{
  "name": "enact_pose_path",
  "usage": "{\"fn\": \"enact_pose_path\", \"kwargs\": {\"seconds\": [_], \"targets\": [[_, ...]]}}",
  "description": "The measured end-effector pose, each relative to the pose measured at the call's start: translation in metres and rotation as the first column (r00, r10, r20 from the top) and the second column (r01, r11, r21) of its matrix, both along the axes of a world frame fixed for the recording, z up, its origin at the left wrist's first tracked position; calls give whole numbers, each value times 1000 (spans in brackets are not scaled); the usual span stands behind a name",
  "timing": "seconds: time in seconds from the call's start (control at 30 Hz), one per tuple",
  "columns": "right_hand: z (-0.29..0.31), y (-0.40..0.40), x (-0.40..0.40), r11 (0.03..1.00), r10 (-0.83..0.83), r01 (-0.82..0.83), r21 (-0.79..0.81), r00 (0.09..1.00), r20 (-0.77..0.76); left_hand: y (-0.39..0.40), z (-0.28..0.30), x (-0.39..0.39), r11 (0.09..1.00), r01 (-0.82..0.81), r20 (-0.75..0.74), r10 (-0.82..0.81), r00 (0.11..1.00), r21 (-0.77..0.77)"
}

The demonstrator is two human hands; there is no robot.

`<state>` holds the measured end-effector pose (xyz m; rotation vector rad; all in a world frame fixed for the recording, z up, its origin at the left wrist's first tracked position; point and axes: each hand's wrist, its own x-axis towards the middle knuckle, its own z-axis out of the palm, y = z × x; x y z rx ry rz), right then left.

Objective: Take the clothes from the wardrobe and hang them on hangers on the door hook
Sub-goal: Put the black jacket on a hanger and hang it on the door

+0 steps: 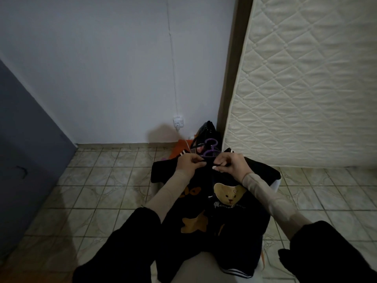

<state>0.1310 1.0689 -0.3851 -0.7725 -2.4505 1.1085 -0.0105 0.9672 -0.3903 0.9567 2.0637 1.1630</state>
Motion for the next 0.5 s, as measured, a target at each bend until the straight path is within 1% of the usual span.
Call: {"fn": "enact_pose_path", "kwargs": {"seconds": [0.1,0.23,0.4,0.5], "targets": [[-1,-2,-2,999,-28,28,-21,999,-17,4,-2,0,999,-42,81,41,996,11],[-5,-2,-6,997,-62,59,-44,995,-72,12,2,1,1000,-24,160,21,987,17],[-7,-1,-9,994,-79,69,-90,990,-121,16,7,-2,999,31,212,-33,977,13],[-11,-1,-9,990,-91,75,-120,986,-142,14,1,-7,998,70,211,-70,975,6]]}}
